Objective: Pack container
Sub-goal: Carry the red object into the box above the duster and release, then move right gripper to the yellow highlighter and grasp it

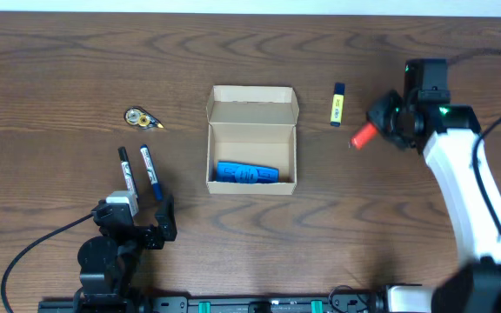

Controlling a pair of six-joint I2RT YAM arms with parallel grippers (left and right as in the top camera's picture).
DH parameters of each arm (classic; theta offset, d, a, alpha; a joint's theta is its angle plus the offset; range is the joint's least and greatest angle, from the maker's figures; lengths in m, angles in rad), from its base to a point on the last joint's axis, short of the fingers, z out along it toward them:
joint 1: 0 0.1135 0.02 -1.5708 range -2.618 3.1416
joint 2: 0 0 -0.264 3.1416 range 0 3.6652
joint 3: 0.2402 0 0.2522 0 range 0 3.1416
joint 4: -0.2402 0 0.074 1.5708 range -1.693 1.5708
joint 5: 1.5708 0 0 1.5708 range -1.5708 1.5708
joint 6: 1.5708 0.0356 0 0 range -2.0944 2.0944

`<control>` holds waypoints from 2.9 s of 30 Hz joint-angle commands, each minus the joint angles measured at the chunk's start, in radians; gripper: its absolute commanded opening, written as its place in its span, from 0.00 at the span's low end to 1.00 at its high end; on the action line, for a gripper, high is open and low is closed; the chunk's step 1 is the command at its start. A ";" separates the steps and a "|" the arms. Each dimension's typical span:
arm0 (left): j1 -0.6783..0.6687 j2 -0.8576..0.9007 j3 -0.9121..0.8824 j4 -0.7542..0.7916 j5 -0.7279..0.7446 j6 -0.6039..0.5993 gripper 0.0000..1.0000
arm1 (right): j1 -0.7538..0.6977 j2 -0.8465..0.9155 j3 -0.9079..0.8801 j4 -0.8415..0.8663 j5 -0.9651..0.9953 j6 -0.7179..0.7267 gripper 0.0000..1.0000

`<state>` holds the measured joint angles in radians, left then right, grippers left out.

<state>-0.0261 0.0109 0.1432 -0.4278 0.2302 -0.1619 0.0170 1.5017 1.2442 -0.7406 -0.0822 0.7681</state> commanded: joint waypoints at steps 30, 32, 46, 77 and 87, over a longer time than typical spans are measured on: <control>0.006 -0.006 -0.019 -0.002 0.006 -0.014 0.95 | 0.550 0.348 0.286 0.011 -0.195 -1.552 0.01; 0.006 -0.006 -0.019 -0.002 0.006 -0.014 0.95 | 0.558 0.369 0.291 0.011 -0.194 -1.575 0.01; 0.006 -0.006 -0.019 -0.002 0.006 -0.014 0.95 | 0.616 0.475 0.291 0.042 -0.146 -1.653 0.05; 0.006 -0.006 -0.019 -0.002 0.006 -0.014 0.95 | 0.621 0.158 0.293 0.024 -0.098 -1.299 0.59; 0.006 -0.006 -0.019 -0.002 0.006 -0.014 0.96 | 0.515 -0.030 0.293 -0.255 0.144 -0.762 0.64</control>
<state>-0.0261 0.0109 0.1432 -0.4282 0.2302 -0.1619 0.5743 1.4704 1.5372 -0.9482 -0.0410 -0.2630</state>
